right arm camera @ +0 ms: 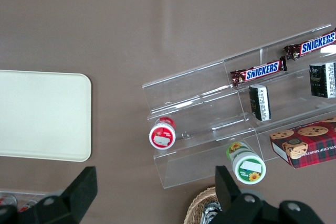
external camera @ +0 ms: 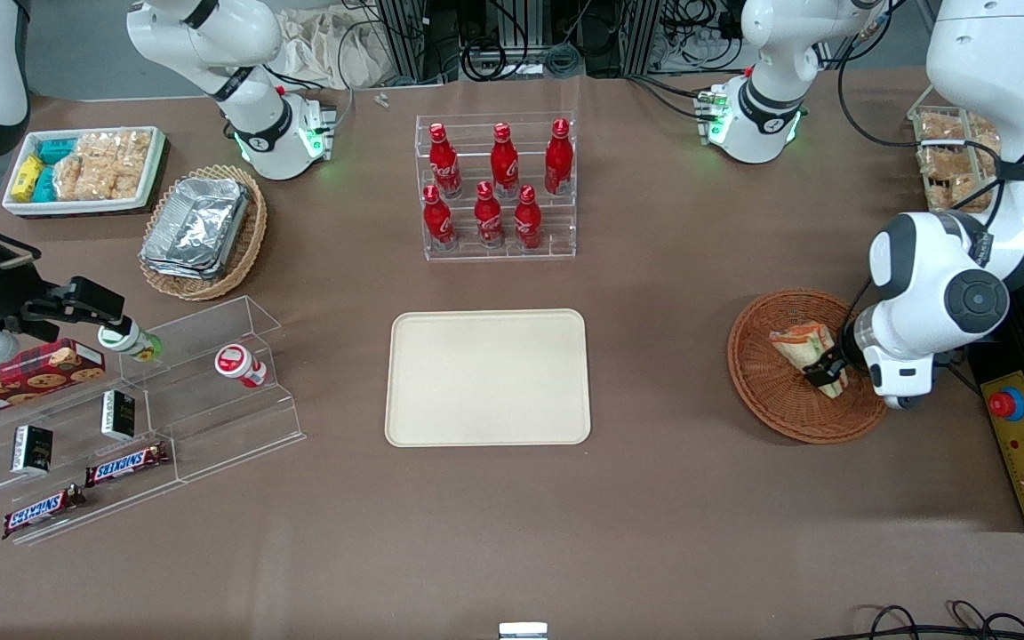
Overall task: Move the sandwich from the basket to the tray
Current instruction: 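Close the left gripper on the wrapped sandwich's end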
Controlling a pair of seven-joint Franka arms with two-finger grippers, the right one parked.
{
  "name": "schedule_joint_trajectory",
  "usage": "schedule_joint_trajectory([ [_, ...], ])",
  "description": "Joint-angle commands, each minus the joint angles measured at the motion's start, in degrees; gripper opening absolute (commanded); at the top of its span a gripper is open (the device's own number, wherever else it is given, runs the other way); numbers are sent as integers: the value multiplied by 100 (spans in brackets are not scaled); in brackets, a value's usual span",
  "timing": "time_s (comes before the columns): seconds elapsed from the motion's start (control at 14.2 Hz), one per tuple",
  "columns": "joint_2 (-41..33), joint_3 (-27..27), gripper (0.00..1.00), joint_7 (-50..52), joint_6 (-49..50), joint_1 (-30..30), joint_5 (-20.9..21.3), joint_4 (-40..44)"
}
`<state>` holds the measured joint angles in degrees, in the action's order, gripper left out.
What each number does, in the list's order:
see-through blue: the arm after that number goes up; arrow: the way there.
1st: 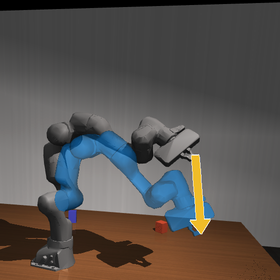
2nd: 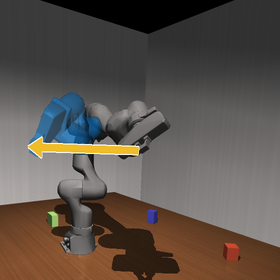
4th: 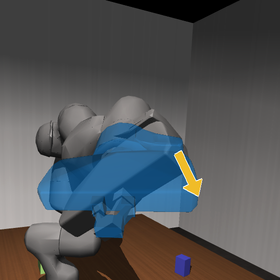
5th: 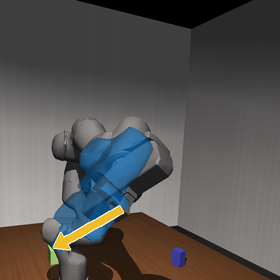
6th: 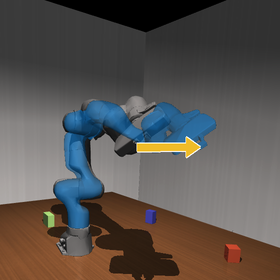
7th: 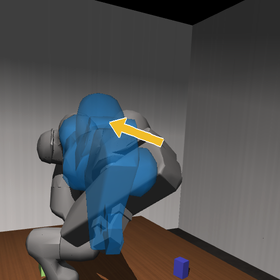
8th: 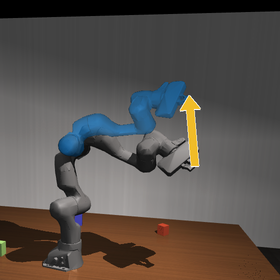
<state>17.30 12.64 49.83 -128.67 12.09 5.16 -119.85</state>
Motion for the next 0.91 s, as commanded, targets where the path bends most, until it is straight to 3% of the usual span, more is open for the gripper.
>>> schedule_joint_trajectory([
  [0.0, -227, 10, 100, 150, -123, -14, 134, -398],
  [0.14, -166, 10, 98, 141, -281, -14, 134, -416],
  [0.21, -96, 10, 88, 150, -377, -14, 125, -381],
  [0.28, 18, 10, 75, 176, -552, -23, 125, -346],
  [0.56, 142, 10, 6, 290, -835, -23, 125, -320],
  [0.63, 151, 10, 0, 413, -835, -23, 125, -294],
  [0.84, -24, 10, 0, 414, -469, -23, 125, -22],
])
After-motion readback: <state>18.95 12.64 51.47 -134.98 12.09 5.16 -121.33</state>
